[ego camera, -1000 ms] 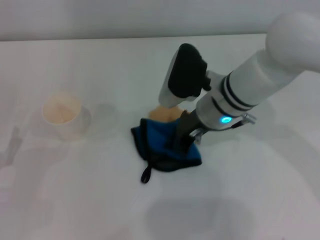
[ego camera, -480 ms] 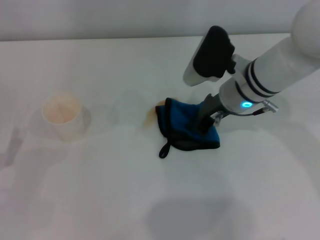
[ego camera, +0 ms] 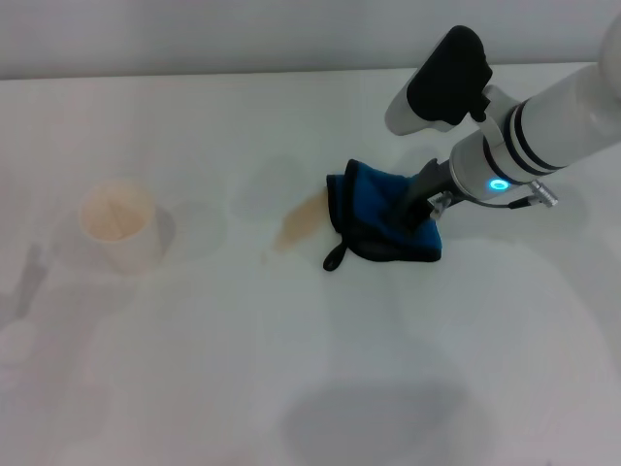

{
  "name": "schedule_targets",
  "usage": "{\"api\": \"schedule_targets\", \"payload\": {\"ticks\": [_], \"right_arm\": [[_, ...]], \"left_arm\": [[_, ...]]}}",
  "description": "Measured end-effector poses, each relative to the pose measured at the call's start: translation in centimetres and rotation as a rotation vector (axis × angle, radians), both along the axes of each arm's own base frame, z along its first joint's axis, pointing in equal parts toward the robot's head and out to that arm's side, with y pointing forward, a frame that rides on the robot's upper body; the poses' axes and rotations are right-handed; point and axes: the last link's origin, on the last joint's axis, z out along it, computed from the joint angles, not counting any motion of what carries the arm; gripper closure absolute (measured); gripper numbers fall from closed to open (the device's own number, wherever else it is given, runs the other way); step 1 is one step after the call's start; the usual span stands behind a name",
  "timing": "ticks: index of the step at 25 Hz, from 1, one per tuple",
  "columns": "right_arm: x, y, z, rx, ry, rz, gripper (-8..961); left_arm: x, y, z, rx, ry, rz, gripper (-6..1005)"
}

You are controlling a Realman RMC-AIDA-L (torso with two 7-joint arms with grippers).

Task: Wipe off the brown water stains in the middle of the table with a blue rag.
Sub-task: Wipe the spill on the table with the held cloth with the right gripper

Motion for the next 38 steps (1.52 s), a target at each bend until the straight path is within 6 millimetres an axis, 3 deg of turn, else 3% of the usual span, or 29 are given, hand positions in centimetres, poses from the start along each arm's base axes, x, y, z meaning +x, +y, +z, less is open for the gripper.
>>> {"api": "schedule_targets", "payload": {"ticks": [6,13,19,26,32,38], "right_arm": [[-0.6,0.3,-1.0,0.029,0.031,0.011,890],[-2.7,-0.2,-2.9,-0.009,0.071,0.064,882],[-4.8,-1.5,-4.9,-0.111,0.069,0.129,875],[-6.4,-3.2,-5.7,-0.225,0.052,0.191,868],[-6.9,-3.9,-6.3,-0.282,0.033,0.234,861],[-6.8,-3.1,-6.5,-0.210,0.036,0.261,854]], "left_arm": [[0.1,0.1,0.1,0.004,0.003,-0.005,123],[0.0,0.1,0.2,0.010,0.001,0.001,123],[-0.1,0.2,0.3,0.014,0.002,0.003,123],[-0.2,0.2,0.4,0.021,0.001,0.013,123],[-0.3,0.2,0.5,0.025,0.000,0.016,123],[-0.3,0.2,0.5,0.026,-0.001,0.017,123]]}}
